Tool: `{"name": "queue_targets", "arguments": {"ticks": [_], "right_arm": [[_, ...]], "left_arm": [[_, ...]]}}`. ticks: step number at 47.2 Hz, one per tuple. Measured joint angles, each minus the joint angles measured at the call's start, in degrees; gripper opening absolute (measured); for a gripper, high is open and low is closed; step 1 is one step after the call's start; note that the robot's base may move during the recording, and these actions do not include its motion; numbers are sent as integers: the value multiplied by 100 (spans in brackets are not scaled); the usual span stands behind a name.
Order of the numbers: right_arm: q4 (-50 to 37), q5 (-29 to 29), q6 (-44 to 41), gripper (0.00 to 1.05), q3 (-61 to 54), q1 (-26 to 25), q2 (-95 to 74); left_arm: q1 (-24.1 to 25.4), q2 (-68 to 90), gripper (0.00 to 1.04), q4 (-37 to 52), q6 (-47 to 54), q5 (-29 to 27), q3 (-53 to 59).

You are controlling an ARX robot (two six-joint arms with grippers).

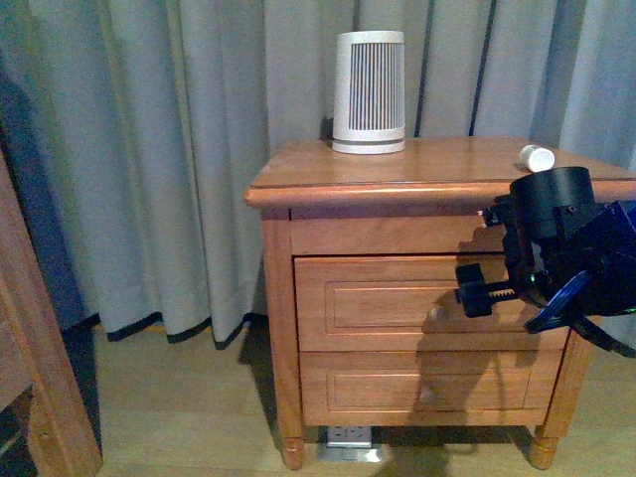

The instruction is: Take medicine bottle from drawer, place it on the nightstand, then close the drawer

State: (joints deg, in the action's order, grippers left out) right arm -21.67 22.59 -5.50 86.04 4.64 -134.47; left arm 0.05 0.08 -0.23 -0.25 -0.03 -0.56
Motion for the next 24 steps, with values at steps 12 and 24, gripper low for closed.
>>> {"name": "queue_targets", "arguments": {"ticks": [12, 24], "right_arm": [[-227, -33, 260, 98, -579, -46, 356], [-157, -107, 815, 98, -2863, -212, 3132]], "left_arm": [[0, 0, 98, 0, 0, 0, 0], [0, 0, 98, 0, 0, 0, 0]]}}
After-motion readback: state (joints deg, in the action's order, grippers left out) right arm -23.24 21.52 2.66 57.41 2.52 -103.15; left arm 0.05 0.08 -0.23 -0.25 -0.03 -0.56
